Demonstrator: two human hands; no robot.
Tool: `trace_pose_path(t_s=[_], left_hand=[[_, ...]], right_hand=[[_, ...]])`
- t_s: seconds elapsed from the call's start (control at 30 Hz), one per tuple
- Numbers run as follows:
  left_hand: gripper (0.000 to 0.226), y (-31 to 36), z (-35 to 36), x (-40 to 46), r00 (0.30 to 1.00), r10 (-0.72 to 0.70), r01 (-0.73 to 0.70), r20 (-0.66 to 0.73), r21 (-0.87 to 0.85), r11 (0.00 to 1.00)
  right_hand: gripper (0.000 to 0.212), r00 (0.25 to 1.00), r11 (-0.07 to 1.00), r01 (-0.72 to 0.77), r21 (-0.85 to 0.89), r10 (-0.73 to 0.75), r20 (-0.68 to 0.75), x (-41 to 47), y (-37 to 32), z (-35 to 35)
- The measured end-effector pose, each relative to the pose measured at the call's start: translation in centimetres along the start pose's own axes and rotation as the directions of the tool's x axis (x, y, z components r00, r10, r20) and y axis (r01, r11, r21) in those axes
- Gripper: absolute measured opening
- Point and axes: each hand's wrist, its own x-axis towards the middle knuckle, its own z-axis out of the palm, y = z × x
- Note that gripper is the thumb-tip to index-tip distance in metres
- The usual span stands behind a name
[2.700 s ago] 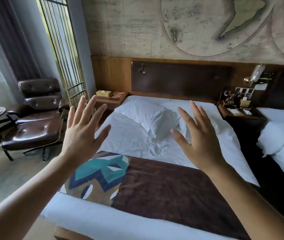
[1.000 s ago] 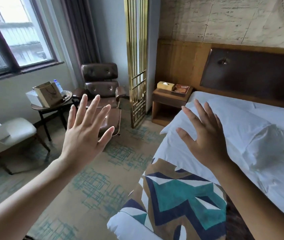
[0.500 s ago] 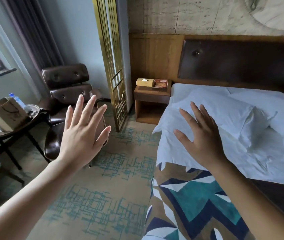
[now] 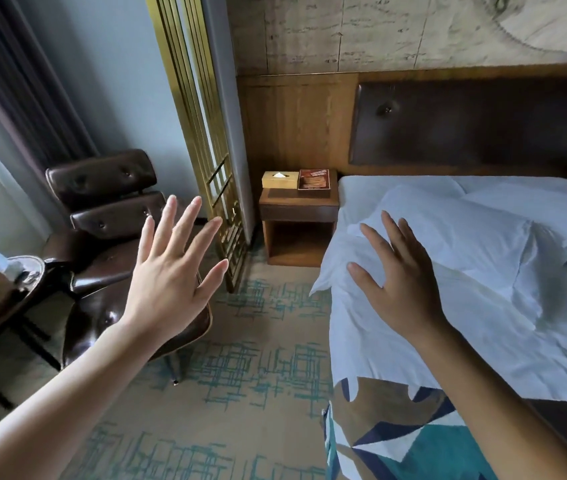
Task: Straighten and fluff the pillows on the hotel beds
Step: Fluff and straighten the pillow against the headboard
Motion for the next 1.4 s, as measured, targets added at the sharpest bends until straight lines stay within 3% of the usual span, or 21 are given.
trace_pose_path(t_s=[0.5, 0.83, 1.2, 1.4], left_hand=[[0.067, -8.1, 15.8, 17.5, 0.98, 0.199, -0.195, 0.003, -0.186, 0.963], [0.065, -15.1, 23.8, 30.2, 0.933, 0.356, -0.351, -0.049, -0.332, 0.876], [0.062, -9.8, 33.9, 40.8, 0.868, 0.474, -0.48, -0.146, -0.49, 0.728], [0.061, -6.9, 39.9, 49.4, 0.854, 0.503, -0.505, -0.129, -0.434, 0.746]], right_hand=[[0.067, 0.98, 0.968, -0.194, -0.161, 0.184, -0.073, 12.6, 1.3, 8.2], [0.061, 0.916, 0.894, -0.367, -0.259, 0.298, -0.268, 21.6, -0.4, 11.5], [0.061, 0.861, 0.802, -0.491, -0.341, 0.386, -0.332, 26.1, 5.9, 14.1], [0.06, 0.844, 0.795, -0.509, -0.33, 0.386, -0.374, 33.0, 14.6, 15.9]])
